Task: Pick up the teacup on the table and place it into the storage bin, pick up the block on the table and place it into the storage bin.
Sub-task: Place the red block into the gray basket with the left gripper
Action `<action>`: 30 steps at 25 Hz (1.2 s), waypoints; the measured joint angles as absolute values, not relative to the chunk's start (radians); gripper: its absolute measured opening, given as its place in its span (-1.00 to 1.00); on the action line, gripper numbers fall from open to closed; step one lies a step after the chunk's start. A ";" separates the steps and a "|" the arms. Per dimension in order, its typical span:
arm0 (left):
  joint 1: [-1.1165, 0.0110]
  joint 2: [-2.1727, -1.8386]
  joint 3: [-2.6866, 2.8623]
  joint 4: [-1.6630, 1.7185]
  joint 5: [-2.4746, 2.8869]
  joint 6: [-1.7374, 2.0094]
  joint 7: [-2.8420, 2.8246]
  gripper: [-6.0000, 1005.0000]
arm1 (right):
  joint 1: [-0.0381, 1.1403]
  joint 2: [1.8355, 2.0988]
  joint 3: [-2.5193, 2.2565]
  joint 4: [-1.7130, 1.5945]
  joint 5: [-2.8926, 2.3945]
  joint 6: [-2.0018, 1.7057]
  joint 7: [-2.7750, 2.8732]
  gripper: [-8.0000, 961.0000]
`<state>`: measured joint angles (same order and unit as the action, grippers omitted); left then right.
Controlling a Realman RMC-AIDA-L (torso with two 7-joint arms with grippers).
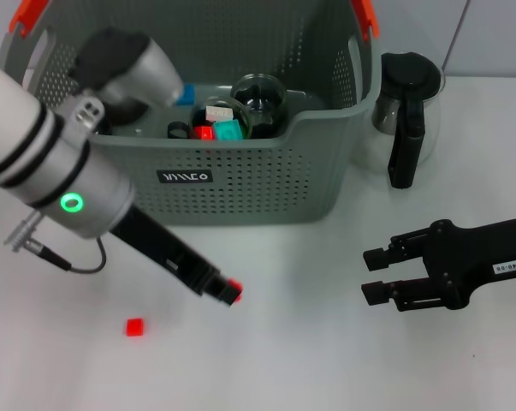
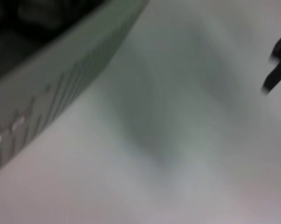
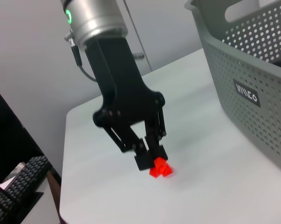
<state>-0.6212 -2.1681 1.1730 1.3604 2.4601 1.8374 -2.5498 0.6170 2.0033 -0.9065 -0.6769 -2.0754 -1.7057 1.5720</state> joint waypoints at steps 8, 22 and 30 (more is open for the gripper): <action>-0.625 -2.158 0.993 1.360 2.272 1.880 -2.500 -0.63 | 0.617 2.003 -0.907 -0.683 -2.075 -1.712 1.579 0.18; -0.828 -2.047 0.832 1.249 2.165 1.541 -2.438 -0.62 | 0.617 2.005 -0.907 -0.679 -2.075 -1.717 1.573 0.18; -0.827 -2.052 0.960 1.041 2.285 1.199 -2.292 -0.63 | 0.622 2.005 -0.907 -0.685 -2.075 -1.716 1.578 0.18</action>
<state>-0.8274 -2.0515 0.9601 1.0414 2.2853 1.1994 -2.2918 0.6219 2.0049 -0.9070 -0.6851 -2.0754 -1.7164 1.5780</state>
